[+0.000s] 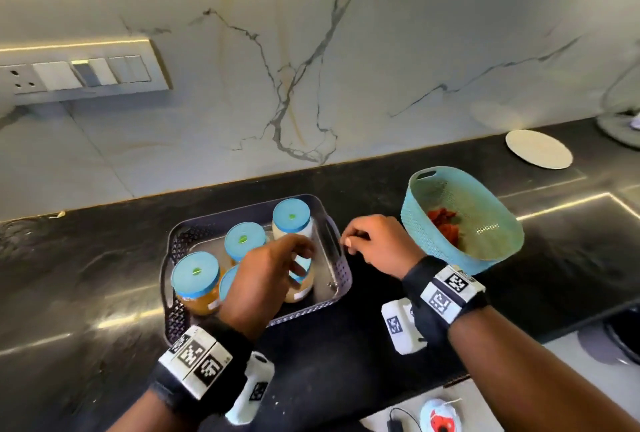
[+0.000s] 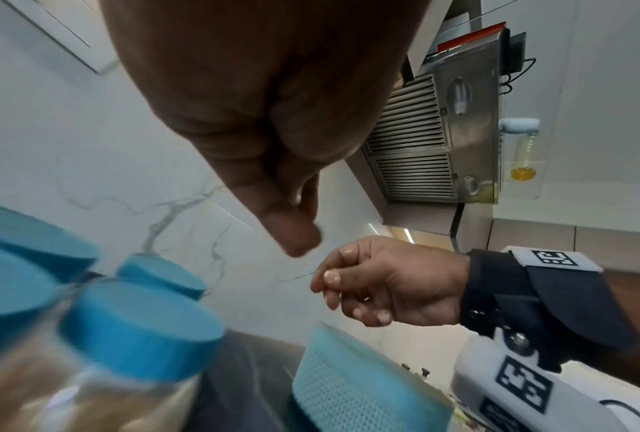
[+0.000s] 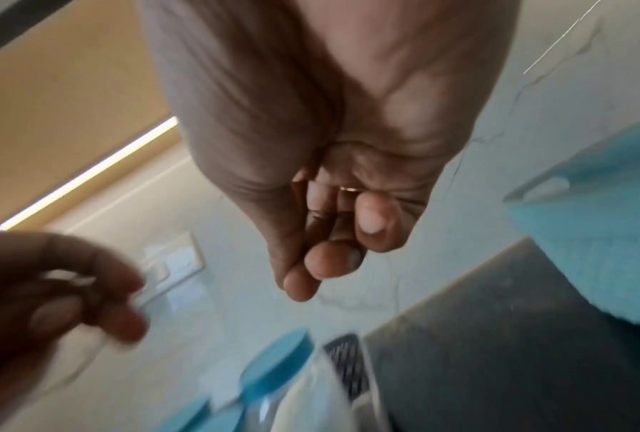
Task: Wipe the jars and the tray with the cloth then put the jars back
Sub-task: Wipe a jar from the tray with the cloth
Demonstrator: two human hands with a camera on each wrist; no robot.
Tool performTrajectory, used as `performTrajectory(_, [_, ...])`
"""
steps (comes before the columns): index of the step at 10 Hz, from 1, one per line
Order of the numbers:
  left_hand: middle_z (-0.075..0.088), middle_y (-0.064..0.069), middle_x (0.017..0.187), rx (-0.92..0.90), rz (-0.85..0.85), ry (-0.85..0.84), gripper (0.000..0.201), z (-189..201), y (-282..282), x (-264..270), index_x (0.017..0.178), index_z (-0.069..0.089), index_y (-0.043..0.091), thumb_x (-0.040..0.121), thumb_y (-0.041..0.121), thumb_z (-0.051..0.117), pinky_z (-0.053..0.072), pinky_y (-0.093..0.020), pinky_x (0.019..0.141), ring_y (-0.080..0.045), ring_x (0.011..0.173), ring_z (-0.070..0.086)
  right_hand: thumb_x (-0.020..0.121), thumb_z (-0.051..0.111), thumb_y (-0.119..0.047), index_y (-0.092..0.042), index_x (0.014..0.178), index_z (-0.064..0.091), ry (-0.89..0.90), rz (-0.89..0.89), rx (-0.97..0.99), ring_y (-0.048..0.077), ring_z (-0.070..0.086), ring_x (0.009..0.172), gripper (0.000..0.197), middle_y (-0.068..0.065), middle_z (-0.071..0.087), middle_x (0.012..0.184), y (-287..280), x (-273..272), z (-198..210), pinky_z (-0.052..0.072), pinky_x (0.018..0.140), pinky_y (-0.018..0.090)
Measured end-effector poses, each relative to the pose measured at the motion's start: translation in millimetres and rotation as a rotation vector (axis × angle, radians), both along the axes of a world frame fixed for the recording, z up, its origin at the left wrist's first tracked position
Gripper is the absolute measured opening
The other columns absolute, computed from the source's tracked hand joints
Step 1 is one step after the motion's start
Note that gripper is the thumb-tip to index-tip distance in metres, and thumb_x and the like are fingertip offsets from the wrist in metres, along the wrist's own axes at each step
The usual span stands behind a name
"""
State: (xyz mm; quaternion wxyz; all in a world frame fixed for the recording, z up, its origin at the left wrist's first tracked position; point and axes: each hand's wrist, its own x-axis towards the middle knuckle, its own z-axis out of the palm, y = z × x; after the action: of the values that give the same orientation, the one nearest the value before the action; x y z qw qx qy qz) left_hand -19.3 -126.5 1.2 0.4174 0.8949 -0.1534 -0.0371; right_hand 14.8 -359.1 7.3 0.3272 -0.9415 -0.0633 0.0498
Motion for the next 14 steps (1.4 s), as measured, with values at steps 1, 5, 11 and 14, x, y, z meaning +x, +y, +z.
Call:
performTrajectory(1, [0.075,0.009,0.087,-0.028,-0.035,-0.001,0.03,15,-44,21,0.103,0.068,0.033,0.1,0.004,0.063,0.043,-0.01,0.049,0.005,0.046,0.059,0.086,0.075,-0.023,-0.016,0.073,0.072,-0.043,-0.081,-0.044,0.0,0.061,0.055,0.015,-0.003,0.072,0.064,-54,29,29,0.048,0.06,0.024])
performTrajectory(5, [0.063,0.034,0.065,0.128,-0.145,-0.02,0.013,27,-134,76,0.089,0.07,0.029,0.098,0.039,0.069,0.044,-0.016,0.054,-0.009,0.051,0.065,0.081,0.079,-0.022,-0.022,0.126,0.065,0.361,0.271,-0.925,0.025,0.063,0.113,0.047,0.001,0.067,0.121,-197,117,26,0.044,0.081,0.025])
performTrajectory(11, [0.072,0.007,0.062,-0.057,0.244,-0.037,0.008,58,-58,77,0.091,0.075,0.03,0.096,0.034,0.072,0.046,-0.032,0.055,-0.005,0.048,0.053,0.093,0.064,-0.028,-0.033,0.083,0.057,0.417,0.56,-1.104,0.019,0.069,0.085,0.013,-0.004,0.066,0.089,-202,120,-67,0.056,0.076,0.032])
performTrajectory(14, [0.078,0.004,0.095,0.003,0.52,-0.1,0.016,49,43,33,0.109,0.078,0.019,0.102,0.016,0.064,0.057,-0.039,0.085,-0.014,0.089,0.071,0.078,0.062,-0.023,-0.024,0.069,0.061,0.315,0.311,-1.088,0.011,0.061,0.07,0.009,-0.005,0.064,0.071,-206,130,-25,0.053,0.066,0.03])
